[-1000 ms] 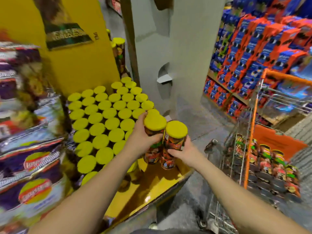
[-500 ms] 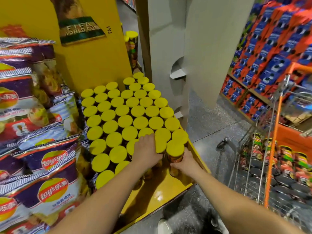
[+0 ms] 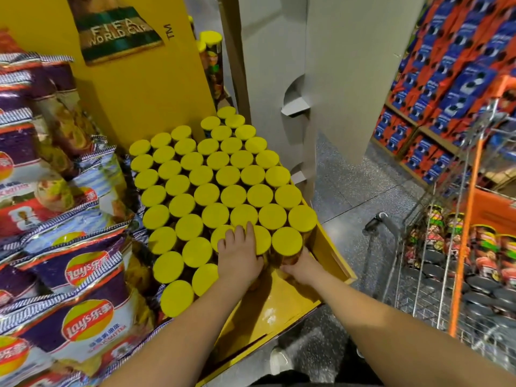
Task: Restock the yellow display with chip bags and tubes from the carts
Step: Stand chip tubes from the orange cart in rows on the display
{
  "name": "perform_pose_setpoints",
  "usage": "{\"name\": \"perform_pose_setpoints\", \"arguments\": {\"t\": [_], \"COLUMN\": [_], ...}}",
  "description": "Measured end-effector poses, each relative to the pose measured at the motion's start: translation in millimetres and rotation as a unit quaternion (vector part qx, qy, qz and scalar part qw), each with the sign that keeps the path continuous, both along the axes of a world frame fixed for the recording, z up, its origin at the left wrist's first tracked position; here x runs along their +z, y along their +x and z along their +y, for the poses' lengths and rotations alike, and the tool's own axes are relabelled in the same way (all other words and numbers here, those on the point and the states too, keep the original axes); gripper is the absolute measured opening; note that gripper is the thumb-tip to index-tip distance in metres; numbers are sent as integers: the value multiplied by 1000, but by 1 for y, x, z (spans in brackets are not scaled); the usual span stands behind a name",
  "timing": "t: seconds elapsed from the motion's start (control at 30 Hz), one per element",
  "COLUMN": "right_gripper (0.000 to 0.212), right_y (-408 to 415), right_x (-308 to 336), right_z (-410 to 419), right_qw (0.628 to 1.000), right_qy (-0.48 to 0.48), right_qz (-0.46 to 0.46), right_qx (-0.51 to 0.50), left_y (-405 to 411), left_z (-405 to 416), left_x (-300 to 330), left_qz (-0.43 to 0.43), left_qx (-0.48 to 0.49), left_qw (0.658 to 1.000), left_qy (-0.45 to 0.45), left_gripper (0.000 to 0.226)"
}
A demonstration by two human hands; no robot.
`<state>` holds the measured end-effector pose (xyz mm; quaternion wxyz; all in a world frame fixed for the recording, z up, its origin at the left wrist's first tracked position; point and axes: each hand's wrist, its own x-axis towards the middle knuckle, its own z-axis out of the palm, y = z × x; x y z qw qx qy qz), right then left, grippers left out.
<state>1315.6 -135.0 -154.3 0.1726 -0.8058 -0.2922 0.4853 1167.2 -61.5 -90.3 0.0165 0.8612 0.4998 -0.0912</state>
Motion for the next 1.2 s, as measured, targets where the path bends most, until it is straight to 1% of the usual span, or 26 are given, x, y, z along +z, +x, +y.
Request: {"name": "perform_pose_setpoints", "arguments": {"t": [0.13,0.23,0.33,0.37,0.43,0.5,0.57,0.6,0.67,0.73,0.8,0.9,0.93,1.03,1.07,1.13,1.2], "right_gripper": [98,92,84,76,53,40,30,25,22,19,15,18,19,18,21,29,29], "right_y": [-5,-2,6,11,23,47,75,92,132,170,208,265,278,329,348,385,412], "right_x": [1,4,18,28,49,72,91,101,120,134,137,128,121,88,73,45,24], "right_z": [7,4,0,-2,-5,-13,-23,-30,-49,-71,-101,-164,-181,-235,-253,-282,-304], "right_qw": [1000,1000,999,998,988,979,988,993,998,995,985,970,966,963,960,949,948], "right_qy": [13,6,-15,-27,-55,-65,-31,-11,43,99,134,132,123,52,29,-8,-49], "right_qz": [-17,-17,-19,-31,-60,-69,-26,-3,4,-23,-71,-117,-127,-130,-141,-140,-130], "right_qx": [3,12,30,55,129,178,149,117,43,-23,-82,-169,-186,-229,-241,-281,-286], "left_y": [-4,-7,-5,-1,12,40,77,99,150,198,247,326,343,407,430,470,498], "left_z": [5,10,14,15,18,18,13,7,-10,-29,-51,-98,-111,-157,-172,-197,-211], "left_x": [-1,2,11,17,32,53,73,83,100,113,112,99,94,69,57,31,4], "left_qz": [1,-25,-91,-124,-195,-262,-324,-350,-382,-371,-351,-318,-305,-259,-239,-194,-160], "left_qx": [-3,6,19,17,9,-12,-40,-58,-103,-145,-175,-197,-200,-222,-224,-211,-192], "left_qw": [1000,999,994,990,979,963,941,928,905,898,893,884,883,877,877,880,883], "left_qy": [-22,-46,-57,-60,-62,-66,-89,-109,-155,-186,-221,-280,-294,-337,-352,-378,-398], "left_gripper": [95,93,80,73,57,45,41,37,24,18,17,16,16,17,17,15,14]}}
